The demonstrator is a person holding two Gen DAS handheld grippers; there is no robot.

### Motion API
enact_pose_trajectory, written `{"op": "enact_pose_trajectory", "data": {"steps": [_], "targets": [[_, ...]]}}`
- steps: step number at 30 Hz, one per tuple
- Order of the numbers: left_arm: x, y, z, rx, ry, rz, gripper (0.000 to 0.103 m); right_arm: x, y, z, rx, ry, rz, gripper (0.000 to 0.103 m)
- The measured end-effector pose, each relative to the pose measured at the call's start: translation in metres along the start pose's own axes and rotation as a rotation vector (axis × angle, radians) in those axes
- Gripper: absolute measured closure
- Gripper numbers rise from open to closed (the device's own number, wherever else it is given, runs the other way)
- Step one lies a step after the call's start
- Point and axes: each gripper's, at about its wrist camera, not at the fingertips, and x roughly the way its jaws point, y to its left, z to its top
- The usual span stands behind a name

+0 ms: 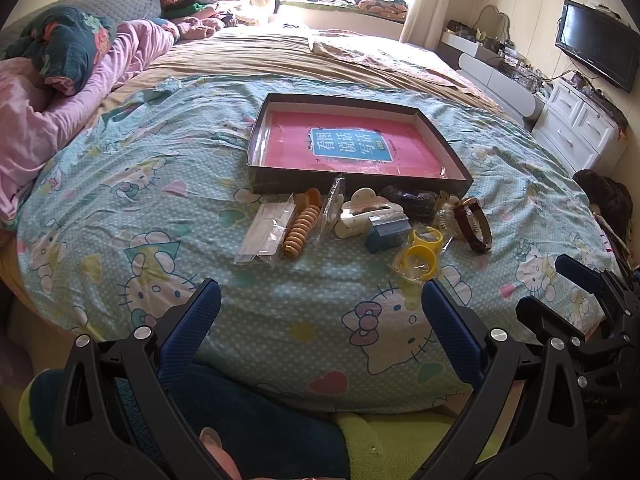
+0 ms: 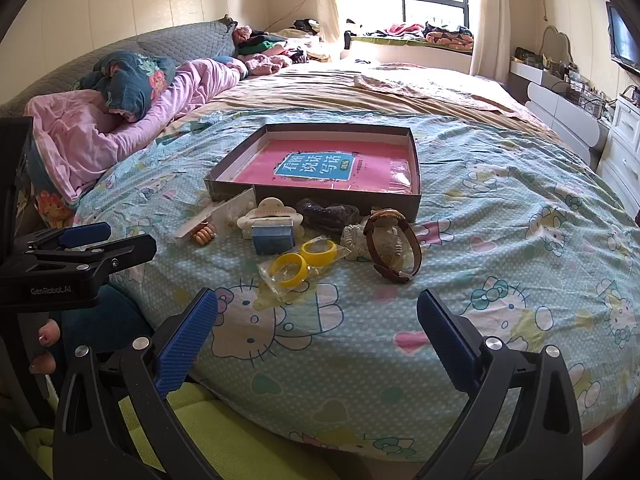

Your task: Organize jewelry

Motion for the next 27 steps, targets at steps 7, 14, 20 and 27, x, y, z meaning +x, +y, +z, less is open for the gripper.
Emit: {"op": "enact_pose_trajectory", "data": {"steps": [7,14,20,27], "targets": [[-0.001,0.0,0.0,0.0,0.0,0.001,0.009,0.0,0.0,-0.001,0.001,0.001,0.001,0.004],[-0.001,0.001,0.0,0.0,-0.001,0.002,0.009,0.001,0.0,-0.001,0.001,0.005,0.003,0.004],[0.0,0.002,0.0,0.0,-0.001,0.004,0.009,0.005,0.0,-0.002,-0.002,0.011,0.011,0.004],[0.011,0.007,0.001,-0.009,0.017,0.014,0.009,0.011,0.0,-0.001,-0.028,0.011,0.011,0.004]]}}
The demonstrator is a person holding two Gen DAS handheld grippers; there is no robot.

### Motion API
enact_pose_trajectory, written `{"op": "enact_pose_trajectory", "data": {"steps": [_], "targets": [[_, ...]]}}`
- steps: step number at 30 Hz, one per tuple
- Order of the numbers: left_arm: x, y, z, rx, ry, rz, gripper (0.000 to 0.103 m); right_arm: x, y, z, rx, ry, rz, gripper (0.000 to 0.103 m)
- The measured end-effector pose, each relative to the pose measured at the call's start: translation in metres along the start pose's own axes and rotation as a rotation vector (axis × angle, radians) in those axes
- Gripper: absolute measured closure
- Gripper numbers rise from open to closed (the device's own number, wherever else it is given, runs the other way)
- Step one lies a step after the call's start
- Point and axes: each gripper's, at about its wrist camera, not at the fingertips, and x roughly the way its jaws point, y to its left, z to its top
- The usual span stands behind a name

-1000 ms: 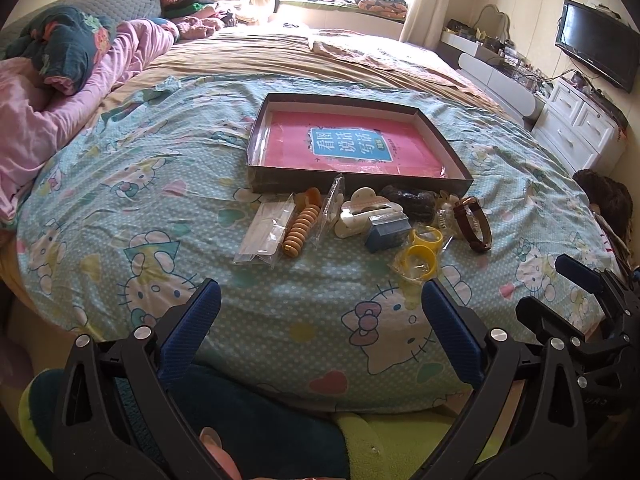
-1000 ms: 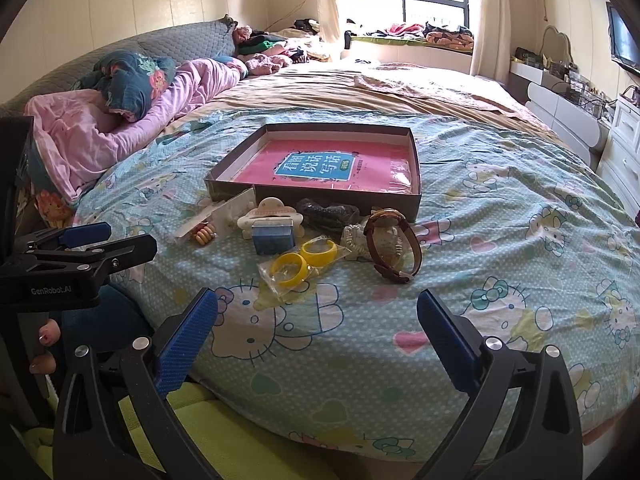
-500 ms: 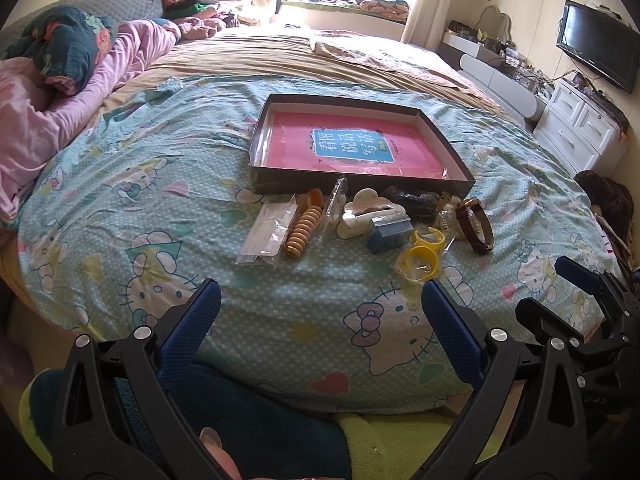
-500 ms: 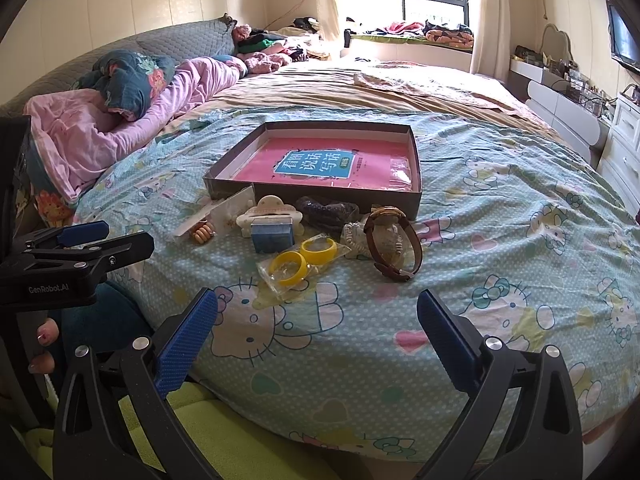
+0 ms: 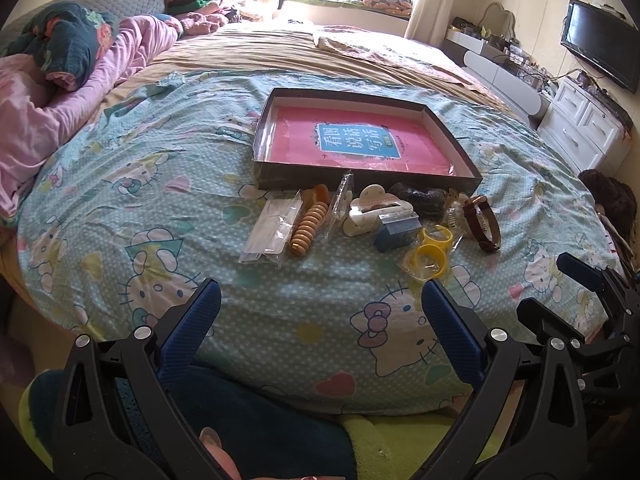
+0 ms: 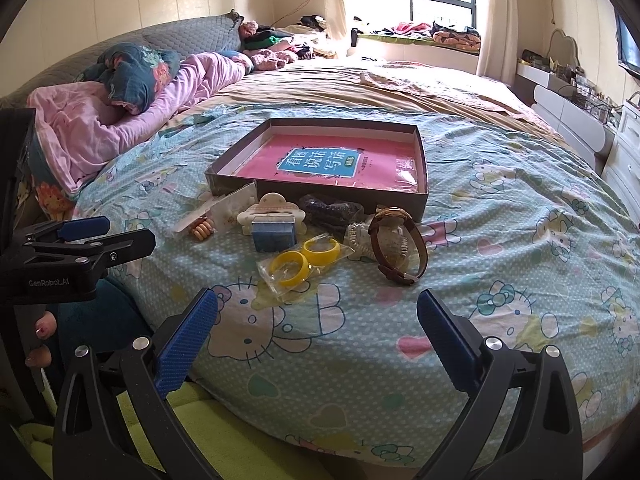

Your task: Organize jewelry

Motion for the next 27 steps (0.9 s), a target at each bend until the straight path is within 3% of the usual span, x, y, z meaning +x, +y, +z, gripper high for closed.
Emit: {"op": "enact_pose_trajectory", "data": {"steps": [16,23,27], "targets": [[0.023,0.038,0.007,-0.074,0.018,0.056,0.009,0.027,-0.021,0.023,0.013,0.0,0.014,0.004],[0.043,0.057,0.013,-0.071,0.039,0.03,0.009,0.037,-0.039,0.032,0.036,-0.007,-0.008,0.004],[0.062,0.069,0.018,-0.101,0.089,-0.019,0.009,0.045,-0.053,0.036,0.057,0.001,-0.025,0.004]]}}
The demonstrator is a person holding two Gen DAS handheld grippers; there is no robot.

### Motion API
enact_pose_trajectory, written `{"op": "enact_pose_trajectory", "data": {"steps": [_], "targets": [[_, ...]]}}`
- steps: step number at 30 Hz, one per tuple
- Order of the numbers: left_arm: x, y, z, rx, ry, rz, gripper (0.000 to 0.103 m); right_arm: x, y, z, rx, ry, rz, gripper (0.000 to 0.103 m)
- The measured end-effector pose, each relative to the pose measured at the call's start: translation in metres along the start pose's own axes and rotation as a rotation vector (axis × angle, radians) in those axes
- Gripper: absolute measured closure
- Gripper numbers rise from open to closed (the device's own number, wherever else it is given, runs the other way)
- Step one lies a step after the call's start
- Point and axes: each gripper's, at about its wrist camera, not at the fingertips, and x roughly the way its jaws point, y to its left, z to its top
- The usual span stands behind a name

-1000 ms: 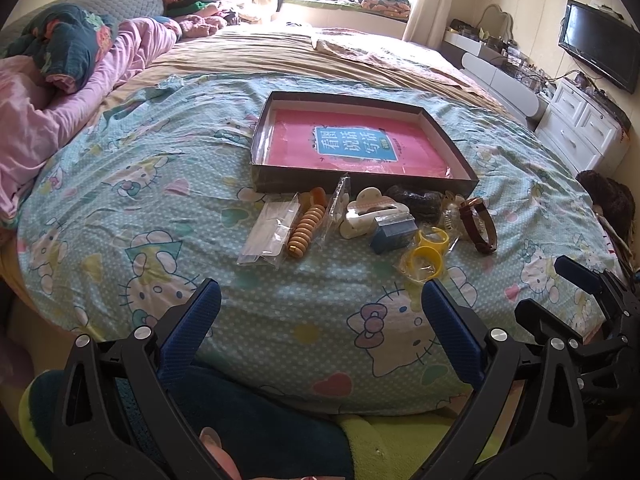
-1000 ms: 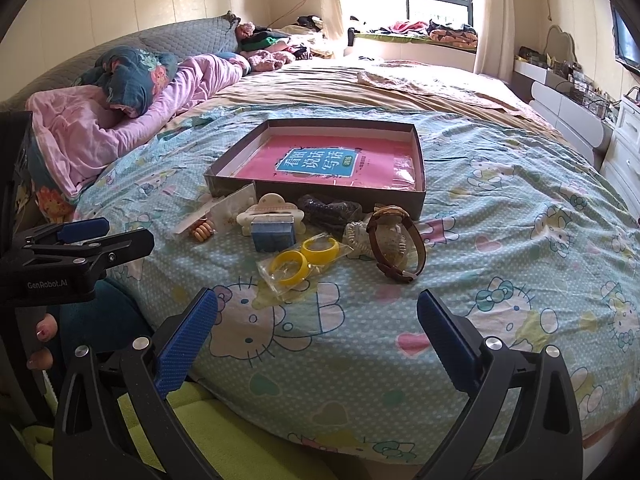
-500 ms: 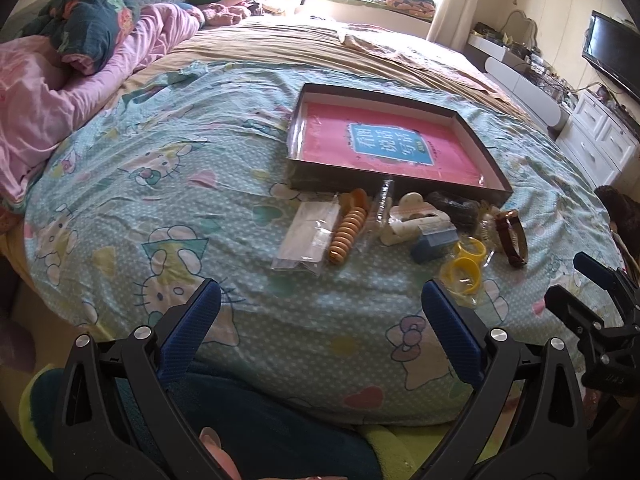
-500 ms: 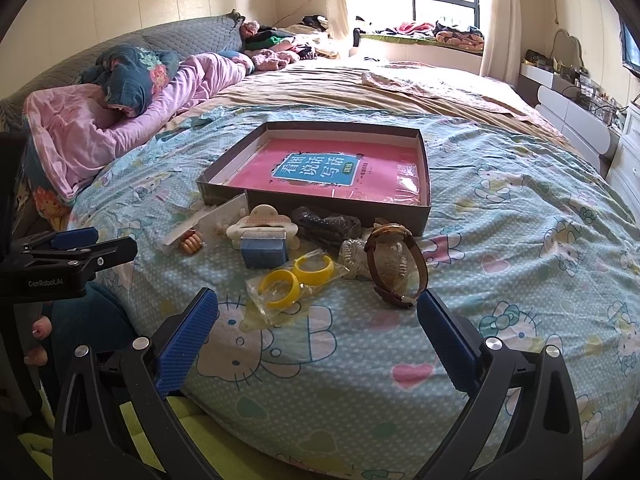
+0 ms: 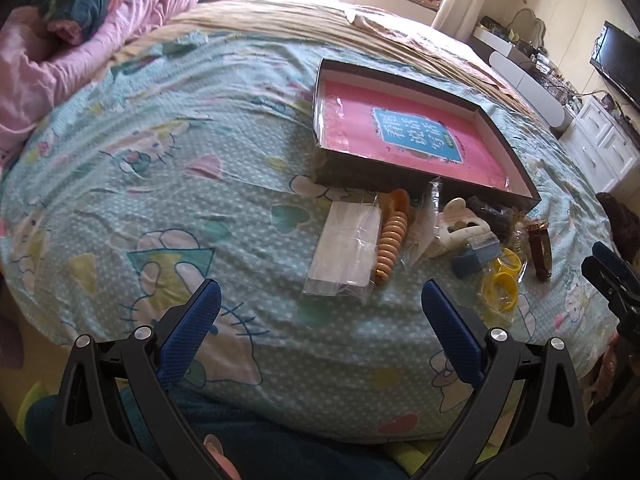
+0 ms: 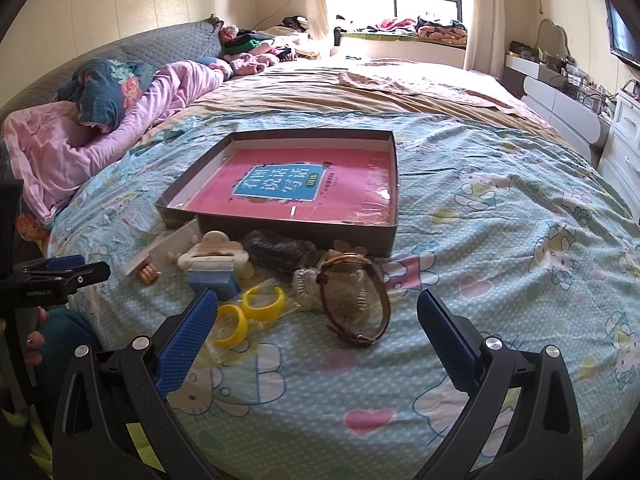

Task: Organize jewelry
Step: 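Grasp the brown leather watch with the right tool while the left tool grasps the clear plastic sleeve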

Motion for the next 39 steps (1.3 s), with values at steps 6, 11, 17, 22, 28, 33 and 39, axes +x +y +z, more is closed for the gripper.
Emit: {"op": "enact_pose_trajectory", "data": {"steps": [6,11,17,22,28,33,39], "targets": [[0.027,0.004,0.006,-0.019,0.065,-0.057,0.022,0.013,-0.018,0.001,0.031,0.014,-0.031,0.004],[0.037,0.0,0.012,-0.003,0.084,-0.085,0.041,0.023,-0.028,-0.001,0.045,0.031,-0.046,0.004],[0.048,-0.007,0.023,0.011,0.093,-0.126,0.053,0.035,-0.036,-0.003,0.038,0.058,-0.045,0.004],[0.054,-0.003,0.028,-0.004,0.092,-0.148,0.055,0.051,-0.041,-0.004,0.037,0.09,-0.012,0.004],[0.052,0.004,0.027,-0.023,0.073,-0.158,0.065,0.066,-0.04,-0.003,0.032,0.115,0.033,0.013],[0.048,0.001,0.026,-0.008,0.056,-0.149,0.067,0.08,-0.037,-0.002,0.016,0.134,0.068,0.033],[0.036,0.003,0.025,-0.011,0.026,-0.149,0.067,0.08,-0.036,-0.004,0.006,0.124,0.137,0.055]]}}
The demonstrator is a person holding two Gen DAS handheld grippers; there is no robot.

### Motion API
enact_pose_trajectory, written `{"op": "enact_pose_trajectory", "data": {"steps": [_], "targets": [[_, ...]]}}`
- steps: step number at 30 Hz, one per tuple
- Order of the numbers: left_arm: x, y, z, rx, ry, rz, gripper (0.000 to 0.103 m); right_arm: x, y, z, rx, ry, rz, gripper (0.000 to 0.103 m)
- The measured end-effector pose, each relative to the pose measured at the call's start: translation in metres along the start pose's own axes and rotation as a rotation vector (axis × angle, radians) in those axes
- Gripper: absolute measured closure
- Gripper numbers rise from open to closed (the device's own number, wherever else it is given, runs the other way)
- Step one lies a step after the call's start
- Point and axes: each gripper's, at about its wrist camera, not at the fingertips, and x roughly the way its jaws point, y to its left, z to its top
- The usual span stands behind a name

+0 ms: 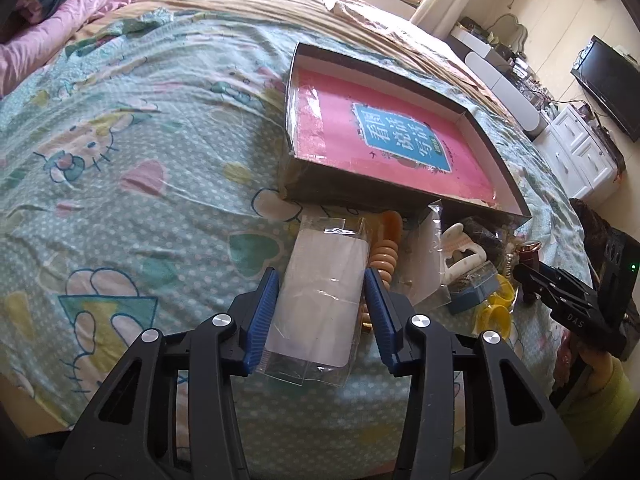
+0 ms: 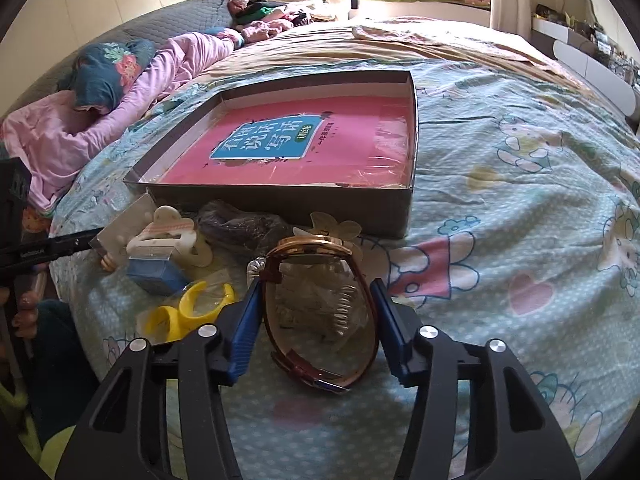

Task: Organize jewelry
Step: 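Carry the watch with the right tool into the pink tray while the left tool carries the sleeve there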

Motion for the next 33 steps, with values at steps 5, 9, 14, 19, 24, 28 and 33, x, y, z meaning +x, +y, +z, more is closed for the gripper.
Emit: {"op": "enact_pose_trajectory", "data": {"steps": [5,9,14,19,24,28,33], "targets": [[-0.012,-0.004,0.007,0.015,-0.038,0.007,0.067,-0.013,-0.007,-0.001,0.03,-0.034,0.003,0.058],[-0.018,-0.006,0.015,0.02,-0.061,0.015,0.067,-0.026,-0.012,0.004,0.039,-0.075,-0.004,0.059],[-0.019,-0.009,0.028,0.023,-0.079,0.021,0.067,-0.038,-0.014,0.02,0.035,-0.125,-0.007,0.059],[-0.021,-0.015,0.045,0.028,-0.113,0.023,0.067,-0.04,-0.013,0.038,0.036,-0.163,-0.002,0.059],[-0.015,-0.022,0.065,0.036,-0.131,0.015,0.067,-0.034,-0.006,0.06,0.019,-0.181,0.002,0.059],[-0.004,-0.027,0.08,0.03,-0.131,0.003,0.067,-0.026,-0.003,0.076,0.012,-0.192,-0.001,0.059],[0.014,-0.035,0.094,0.033,-0.126,0.005,0.067,-0.013,0.001,0.094,0.005,-0.196,0.0,0.059]]}}
